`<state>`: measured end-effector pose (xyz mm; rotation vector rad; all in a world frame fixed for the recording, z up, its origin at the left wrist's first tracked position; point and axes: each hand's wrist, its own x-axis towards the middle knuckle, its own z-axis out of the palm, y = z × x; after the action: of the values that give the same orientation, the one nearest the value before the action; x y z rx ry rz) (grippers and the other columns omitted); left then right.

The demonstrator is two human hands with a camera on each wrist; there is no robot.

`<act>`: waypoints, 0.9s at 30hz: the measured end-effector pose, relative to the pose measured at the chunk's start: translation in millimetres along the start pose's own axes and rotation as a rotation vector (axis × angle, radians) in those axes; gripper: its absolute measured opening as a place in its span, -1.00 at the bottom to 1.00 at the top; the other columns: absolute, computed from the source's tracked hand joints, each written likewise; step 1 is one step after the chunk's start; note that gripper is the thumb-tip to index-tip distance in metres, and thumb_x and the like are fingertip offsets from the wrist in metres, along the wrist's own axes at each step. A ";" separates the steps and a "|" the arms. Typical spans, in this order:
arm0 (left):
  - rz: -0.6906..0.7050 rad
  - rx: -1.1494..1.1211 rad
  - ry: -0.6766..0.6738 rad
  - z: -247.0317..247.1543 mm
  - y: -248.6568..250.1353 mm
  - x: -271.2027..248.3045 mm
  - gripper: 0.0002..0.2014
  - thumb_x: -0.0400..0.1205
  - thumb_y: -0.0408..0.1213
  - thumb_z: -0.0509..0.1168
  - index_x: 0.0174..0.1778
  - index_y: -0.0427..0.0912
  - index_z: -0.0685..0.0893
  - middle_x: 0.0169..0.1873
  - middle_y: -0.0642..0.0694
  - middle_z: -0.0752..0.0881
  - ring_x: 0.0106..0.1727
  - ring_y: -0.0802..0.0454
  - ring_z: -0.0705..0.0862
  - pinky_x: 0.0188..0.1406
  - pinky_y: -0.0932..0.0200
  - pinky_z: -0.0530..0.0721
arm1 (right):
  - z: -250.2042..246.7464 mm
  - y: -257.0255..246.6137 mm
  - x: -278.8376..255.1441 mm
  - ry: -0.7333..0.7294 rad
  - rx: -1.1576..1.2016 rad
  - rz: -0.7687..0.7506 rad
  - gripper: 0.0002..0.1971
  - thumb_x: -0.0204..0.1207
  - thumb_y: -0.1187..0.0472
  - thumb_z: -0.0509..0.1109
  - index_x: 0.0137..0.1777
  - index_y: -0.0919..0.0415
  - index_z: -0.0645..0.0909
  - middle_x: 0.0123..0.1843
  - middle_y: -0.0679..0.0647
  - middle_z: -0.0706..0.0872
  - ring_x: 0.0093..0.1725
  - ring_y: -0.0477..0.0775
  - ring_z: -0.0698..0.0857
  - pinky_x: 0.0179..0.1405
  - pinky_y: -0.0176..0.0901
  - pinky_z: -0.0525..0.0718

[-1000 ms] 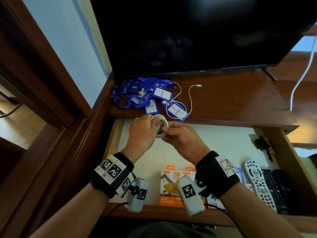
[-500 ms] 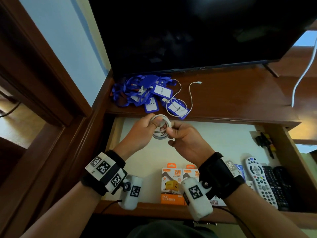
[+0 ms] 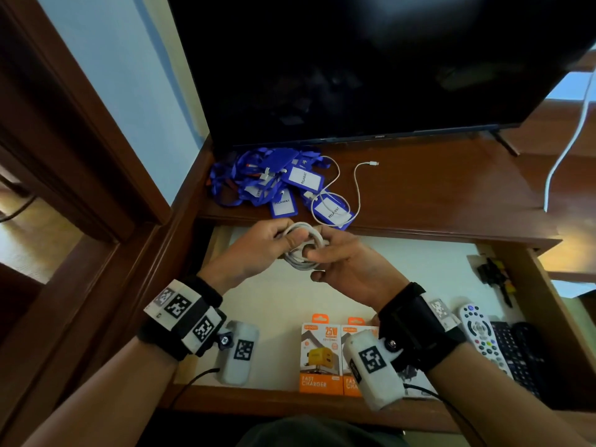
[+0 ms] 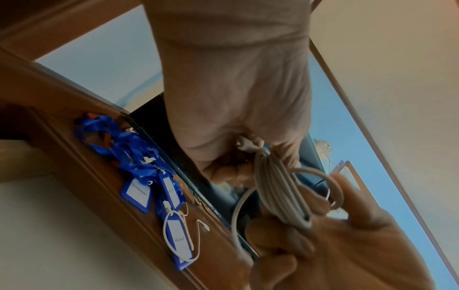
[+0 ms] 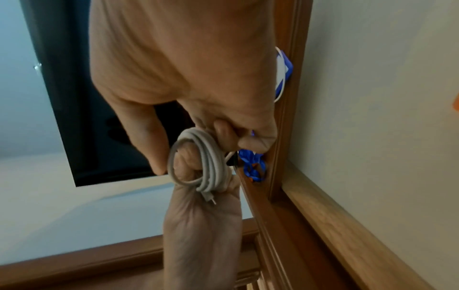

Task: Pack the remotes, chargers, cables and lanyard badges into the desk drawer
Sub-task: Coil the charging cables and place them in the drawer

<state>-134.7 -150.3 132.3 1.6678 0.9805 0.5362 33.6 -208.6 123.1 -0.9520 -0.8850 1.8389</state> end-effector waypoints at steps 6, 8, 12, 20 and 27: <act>-0.110 0.003 -0.034 -11.8 5.4 -2.9 -0.89 0.51 -0.27 0.47 -0.08 -0.17 0.79 -0.34 -0.08 0.75 -0.34 0.16 0.65 -0.36 0.36 0.59 | -2.1 3.1 0.3 0.112 -0.135 -0.024 -0.52 0.20 0.53 0.33 0.17 0.31 0.60 -0.21 0.10 0.62 -0.20 0.00 0.59 -0.26 -0.15 0.44; -0.119 -0.005 0.028 -10.1 5.2 -3.8 -0.91 0.48 -0.34 0.50 -0.12 -0.23 0.81 -0.40 -0.09 0.77 -0.41 0.15 0.69 -0.41 0.38 0.60 | -2.1 5.8 0.7 0.230 -0.218 -0.018 -0.60 0.24 0.53 0.33 0.10 0.30 0.67 -0.10 0.17 0.67 -0.13 0.06 0.59 -0.24 -0.13 0.48; -0.117 -0.009 0.188 -4.0 0.1 -1.5 -0.91 0.43 -0.35 0.54 -0.18 -0.21 0.82 -0.42 -0.14 0.80 -0.42 0.01 0.77 -0.42 0.34 0.65 | -4.9 6.7 1.2 0.470 -0.272 0.050 -0.94 0.41 0.46 0.36 -0.18 0.36 0.65 -0.31 0.19 0.63 -0.36 0.03 0.56 -0.40 -0.16 0.52; -0.104 -0.133 0.323 6.4 -6.5 5.5 -0.91 0.46 -0.44 0.50 -0.23 -0.15 0.79 -0.57 0.03 0.72 -0.51 0.16 0.70 -0.47 0.38 0.59 | -10.1 2.2 1.4 0.454 0.038 0.018 -0.86 0.44 0.41 0.30 -0.29 0.30 0.66 -0.32 0.19 0.74 -0.37 0.04 0.63 -0.37 -0.17 0.56; -0.121 -0.169 0.365 4.8 -8.1 7.2 -0.86 0.46 -0.48 0.49 -0.12 -0.20 0.81 -0.52 -0.02 0.74 -0.55 0.22 0.65 -0.52 0.43 0.52 | -6.0 -4.4 -4.3 0.360 0.283 0.091 -0.85 0.55 0.35 0.20 -0.23 0.27 0.54 -0.60 0.09 0.57 -0.38 0.13 0.74 -0.31 -0.14 0.67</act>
<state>-129.7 -146.4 122.1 1.3761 1.2529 0.8370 41.9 -209.6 125.2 -1.1076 -0.3565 1.7355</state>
